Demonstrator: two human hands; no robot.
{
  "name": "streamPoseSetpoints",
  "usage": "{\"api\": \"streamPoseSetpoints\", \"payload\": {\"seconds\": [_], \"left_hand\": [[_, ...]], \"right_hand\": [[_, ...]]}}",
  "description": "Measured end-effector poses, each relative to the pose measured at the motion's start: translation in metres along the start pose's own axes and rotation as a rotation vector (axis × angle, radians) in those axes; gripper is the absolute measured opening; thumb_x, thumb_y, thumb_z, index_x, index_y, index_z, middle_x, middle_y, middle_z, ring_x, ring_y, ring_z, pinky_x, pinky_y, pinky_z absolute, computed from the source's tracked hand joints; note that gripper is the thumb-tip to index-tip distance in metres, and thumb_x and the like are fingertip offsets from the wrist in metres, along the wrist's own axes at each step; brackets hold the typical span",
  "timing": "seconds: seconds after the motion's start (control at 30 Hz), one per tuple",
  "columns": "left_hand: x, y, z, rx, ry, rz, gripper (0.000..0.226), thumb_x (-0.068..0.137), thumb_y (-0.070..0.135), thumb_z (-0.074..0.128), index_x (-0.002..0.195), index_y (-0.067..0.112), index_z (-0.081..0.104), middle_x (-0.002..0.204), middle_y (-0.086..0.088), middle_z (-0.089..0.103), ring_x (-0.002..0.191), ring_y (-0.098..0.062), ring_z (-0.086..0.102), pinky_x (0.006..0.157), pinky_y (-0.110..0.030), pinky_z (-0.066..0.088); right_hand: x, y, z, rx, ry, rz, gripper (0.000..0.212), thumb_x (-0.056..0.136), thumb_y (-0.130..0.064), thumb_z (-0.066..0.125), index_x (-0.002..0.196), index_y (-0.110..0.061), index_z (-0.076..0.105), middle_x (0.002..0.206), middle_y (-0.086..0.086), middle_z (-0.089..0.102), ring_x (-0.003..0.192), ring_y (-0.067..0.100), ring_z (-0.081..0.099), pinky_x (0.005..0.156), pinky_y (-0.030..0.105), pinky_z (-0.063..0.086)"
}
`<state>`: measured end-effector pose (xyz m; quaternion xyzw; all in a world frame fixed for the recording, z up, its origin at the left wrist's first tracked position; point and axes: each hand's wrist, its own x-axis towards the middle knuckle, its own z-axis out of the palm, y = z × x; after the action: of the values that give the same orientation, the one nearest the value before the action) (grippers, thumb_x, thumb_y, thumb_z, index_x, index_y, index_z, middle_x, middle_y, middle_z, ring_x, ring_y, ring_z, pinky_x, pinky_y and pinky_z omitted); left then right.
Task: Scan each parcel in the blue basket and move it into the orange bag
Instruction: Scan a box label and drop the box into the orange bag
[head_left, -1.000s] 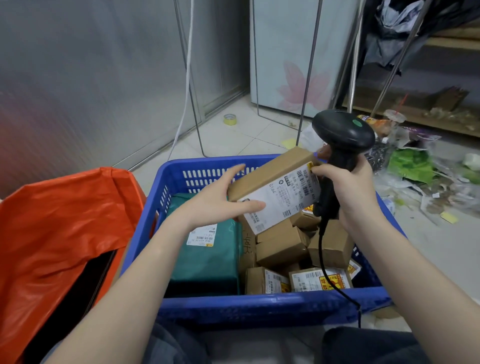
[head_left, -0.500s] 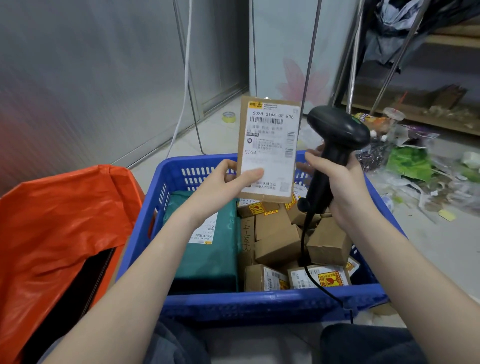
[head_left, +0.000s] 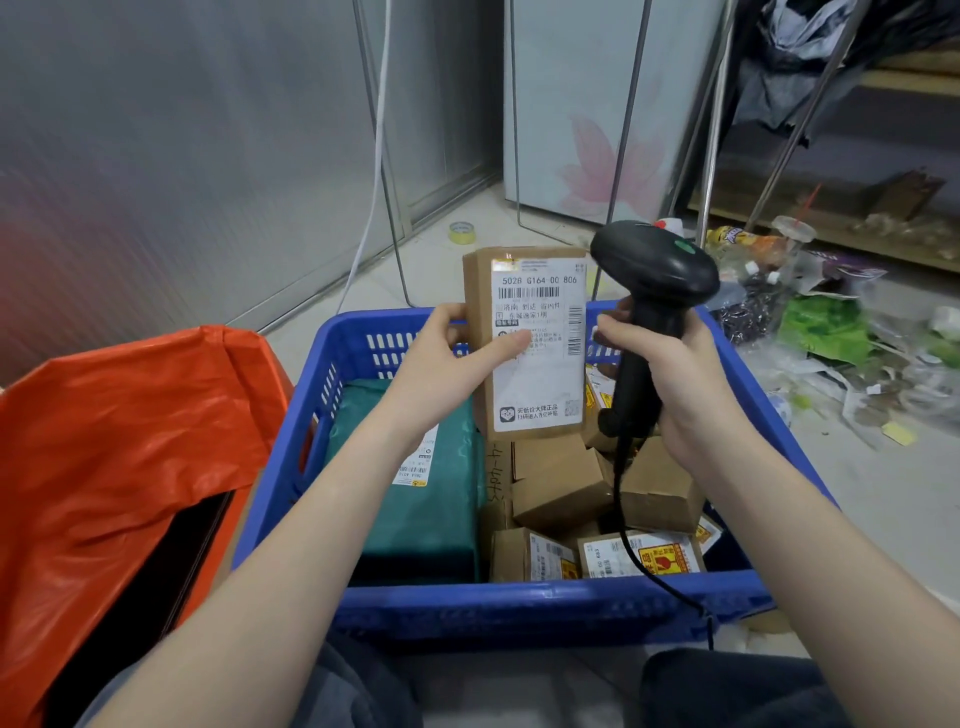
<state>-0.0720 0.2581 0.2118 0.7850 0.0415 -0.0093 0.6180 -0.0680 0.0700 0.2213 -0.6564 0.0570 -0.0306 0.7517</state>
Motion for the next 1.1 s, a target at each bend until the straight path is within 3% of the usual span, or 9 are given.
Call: {"api": "streamPoseSetpoints", "payload": {"seconds": [0.13,0.3,0.43,0.6,0.8,1.1], "left_hand": [[0.001,-0.002,0.0,0.042,0.103,0.015,0.061,0.076,0.043,0.075,0.125,0.021,0.046,0.117,0.009,0.064,0.103,-0.009,0.065,0.088,-0.031,0.054],[0.005,-0.004,-0.002,0.042,0.169,0.031,0.061,0.076,0.046,0.075,0.123,0.024,0.044,0.119,0.006,0.061,0.106,-0.015,0.063,0.091,-0.041,0.054],[0.006,-0.004,-0.003,0.071,0.223,0.047,0.059,0.077,0.045,0.074,0.121,0.024,0.041,0.108,0.014,0.057,0.102,-0.009,0.061,0.088,-0.034,0.053],[0.006,-0.005,-0.003,0.131,0.243,0.071,0.057,0.08,0.044,0.071,0.121,0.024,0.037,0.094,0.025,0.049,0.084,0.005,0.055,0.067,-0.015,0.047],[0.008,-0.007,-0.003,0.148,0.264,0.074,0.062,0.081,0.043,0.071,0.128,0.021,0.036,0.106,0.013,0.05,0.085,0.001,0.055,0.065,-0.013,0.045],[0.01,-0.009,-0.001,0.154,0.298,0.08,0.064,0.082,0.041,0.071,0.13,0.019,0.034,0.111,0.011,0.047,0.094,-0.006,0.054,0.06,-0.011,0.042]], "right_hand": [[-0.002,-0.006,-0.006,0.047,-0.005,0.037,0.026,0.084,-0.023,0.069,0.105,-0.013,0.059,0.082,0.001,0.062,0.066,0.014,0.057,0.061,0.028,0.048],[-0.009,-0.008,-0.001,-0.132,-0.181,0.008,0.02,0.085,-0.024,0.067,0.091,-0.007,0.06,0.063,0.0,0.058,0.05,0.012,0.053,0.048,0.023,0.046],[-0.013,-0.004,0.005,-0.218,-0.219,0.008,0.021,0.085,-0.025,0.067,0.092,-0.006,0.061,0.068,0.006,0.059,0.05,0.012,0.053,0.047,0.022,0.046],[-0.014,-0.004,0.006,-0.225,-0.21,0.018,0.017,0.087,-0.023,0.065,0.095,-0.008,0.062,0.073,0.0,0.066,0.054,0.009,0.056,0.049,0.019,0.048],[-0.018,-0.008,0.007,-0.19,-0.241,0.052,0.008,0.088,-0.02,0.063,0.086,-0.013,0.061,0.067,0.0,0.064,0.052,0.011,0.055,0.049,0.021,0.048],[-0.021,-0.01,0.007,-0.153,-0.269,0.135,0.015,0.087,-0.024,0.063,0.078,-0.011,0.061,0.066,0.0,0.063,0.055,0.011,0.056,0.052,0.023,0.048]]}}
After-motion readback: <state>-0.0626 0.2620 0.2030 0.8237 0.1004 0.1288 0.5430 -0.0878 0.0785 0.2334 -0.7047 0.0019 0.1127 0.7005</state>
